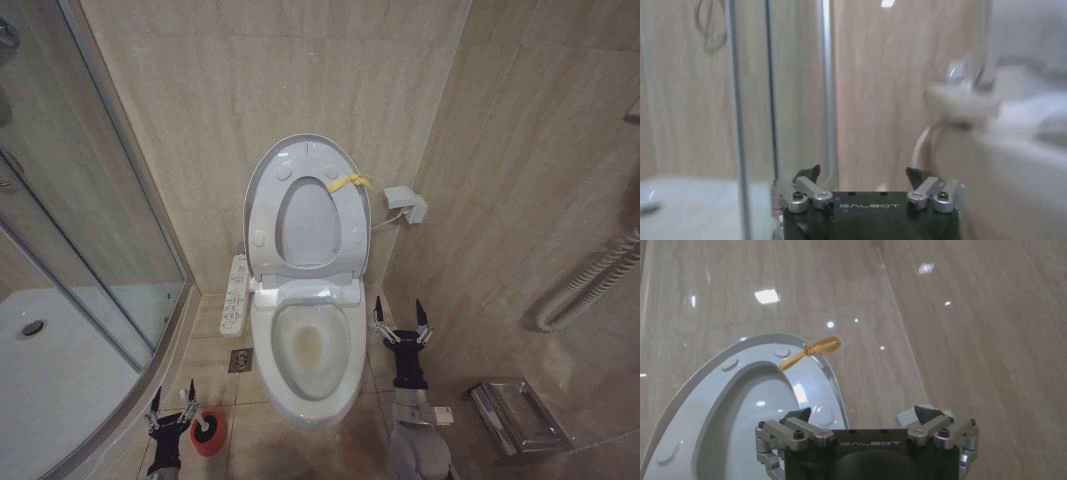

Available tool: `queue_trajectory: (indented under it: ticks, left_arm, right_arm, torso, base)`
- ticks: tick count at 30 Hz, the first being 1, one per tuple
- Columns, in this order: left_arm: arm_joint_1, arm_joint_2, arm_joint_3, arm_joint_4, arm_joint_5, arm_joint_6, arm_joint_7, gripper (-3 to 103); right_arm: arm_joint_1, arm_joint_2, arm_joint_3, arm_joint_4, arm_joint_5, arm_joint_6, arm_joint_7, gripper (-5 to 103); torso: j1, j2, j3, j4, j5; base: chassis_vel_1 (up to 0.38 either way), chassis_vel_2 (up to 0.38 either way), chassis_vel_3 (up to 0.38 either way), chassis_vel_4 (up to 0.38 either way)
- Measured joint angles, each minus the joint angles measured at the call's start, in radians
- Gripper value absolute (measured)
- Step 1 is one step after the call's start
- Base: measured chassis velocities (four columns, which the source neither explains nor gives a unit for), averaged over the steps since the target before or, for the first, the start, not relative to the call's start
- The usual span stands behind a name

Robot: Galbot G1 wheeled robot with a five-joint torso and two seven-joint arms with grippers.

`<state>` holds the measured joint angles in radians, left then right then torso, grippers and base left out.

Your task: Open the toilet lid, clean the toilet bowl with a toilet brush, close the toilet lid, and flush.

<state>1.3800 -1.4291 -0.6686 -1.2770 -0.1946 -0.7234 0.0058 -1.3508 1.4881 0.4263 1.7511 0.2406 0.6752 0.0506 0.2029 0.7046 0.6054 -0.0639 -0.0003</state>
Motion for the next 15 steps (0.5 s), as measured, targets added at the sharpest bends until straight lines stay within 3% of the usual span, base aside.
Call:
queue_trajectory:
  ticks: [2, 3, 4, 5, 7, 8, 10, 15]
  left_arm:
    - [0.085, 0.025, 0.011, -0.16, 0.004, 0.036, -0.033, 81]
    - [0.085, 0.025, 0.011, -0.16, 0.004, 0.036, -0.033, 81]
    - [0.128, 0.035, 0.012, -0.235, 0.012, 0.063, -0.056, 81]
    - [0.156, 0.042, 0.012, -0.284, 0.017, 0.083, -0.072, 100]
    - [0.221, 0.065, 0.015, -0.421, 0.015, 0.144, -0.123, 100]
    - [0.221, 0.065, 0.015, -0.421, 0.015, 0.144, -0.123, 100]
    - [0.253, 0.087, 0.034, -0.546, -0.011, 0.182, -0.147, 100]
    - [0.305, 0.093, 0.027, -0.687, -0.055, 0.163, -0.109, 100]
  right_arm:
    - [0.001, -0.004, -0.002, 0.009, 0.0, -0.009, 0.013, 100]
    - [0.001, -0.004, -0.002, 0.009, 0.0, -0.009, 0.013, 100]
    - [0.005, -0.007, -0.002, 0.014, 0.0, -0.016, 0.022, 100]
    - [0.009, -0.009, -0.002, 0.016, 0.0, -0.019, 0.027, 100]
    - [0.02, -0.015, 0.011, 0.027, -0.007, -0.038, 0.058, 100]
    - [0.02, -0.015, 0.011, 0.027, -0.007, -0.038, 0.058, 100]
    - [0.034, -0.025, 0.033, 0.039, -0.019, -0.062, 0.105, 100]
    - [0.117, -0.066, 0.029, 0.027, -0.027, -0.134, 0.162, 100]
  torso:
    - [0.0, 0.0, 0.0, -0.0003, 0.0007]
    - [0.0, 0.0, 0.0, -0.0003, 0.0007]
    - [0.0, 0.0, 0.0, -0.0001, 0.0003]
    - [0.0, 0.0, 0.0, -0.0002, 0.0001]
    - [0.0, 0.0, 0.0, 0.0009, 0.0007]
    - [0.0, 0.0, 0.0, 0.0009, 0.0007]
    - [0.0, 0.0, 0.0, -0.0016, -0.0001]
    - [0.0, 0.0, 0.0, -0.0001, 0.0005]
  base:
    - [0.0, 0.0, 0.0, 0.0]
    - [0.0, 0.0, 0.0, 0.0]
    - [0.0, 0.0, 0.0, 0.0]
    - [0.0, 0.0, 0.0, 0.0]
    - [0.0, 0.0, 0.0, 0.0]
    - [0.0, 0.0, 0.0, 0.0]
    - [0.0, 0.0, 0.0, 0.0]
    - [0.0, 0.0, 0.0, 0.0]
